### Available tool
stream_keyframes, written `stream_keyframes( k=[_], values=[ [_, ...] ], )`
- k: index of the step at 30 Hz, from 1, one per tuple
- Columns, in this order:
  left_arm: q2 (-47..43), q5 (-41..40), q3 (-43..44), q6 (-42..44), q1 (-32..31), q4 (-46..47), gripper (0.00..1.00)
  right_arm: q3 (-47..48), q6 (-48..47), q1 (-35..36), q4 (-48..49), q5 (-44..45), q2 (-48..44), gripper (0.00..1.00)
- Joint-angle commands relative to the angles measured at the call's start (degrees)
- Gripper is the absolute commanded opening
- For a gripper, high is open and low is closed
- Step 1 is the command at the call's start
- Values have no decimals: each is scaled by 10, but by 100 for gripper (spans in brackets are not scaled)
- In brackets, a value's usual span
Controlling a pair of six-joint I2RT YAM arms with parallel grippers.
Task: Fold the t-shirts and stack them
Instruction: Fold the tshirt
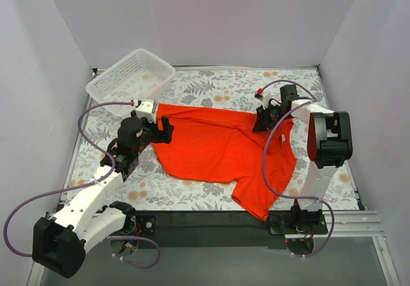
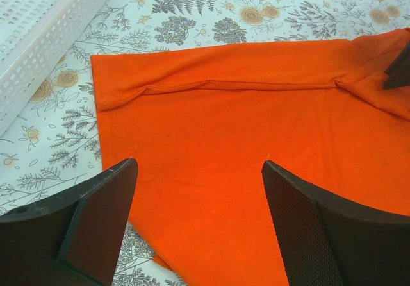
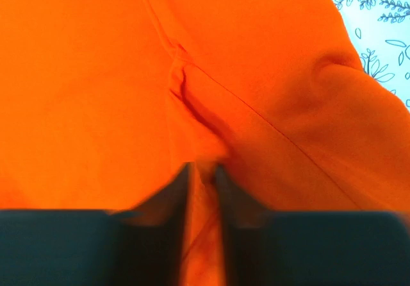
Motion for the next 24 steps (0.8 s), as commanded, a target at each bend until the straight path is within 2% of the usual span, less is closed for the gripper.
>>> stream_keyframes(
  k=[1,4,13,19,21,24],
  values=[
    [-6,7,6,0,-2,-2,73,18,-13,5,-18,-9,-2,16],
    [-6,7,7,0,-2,-1,73,4,-33,11,-25,-4,-27,1],
    [-7,8,8,0,-2,-2,73,-48,-147,67,-97,-17,-85,2],
    [-6,5,6,0,-2,-2,73,-40,-199,122,-161,-18,-79,27],
    [-6,4,6,0,-2,-1,72,-34,-200,122,-167,-10,-88,32],
    [-6,4,5,0,-2,-1,73,-28,-195,116,-163,9,-108,32]
  ],
)
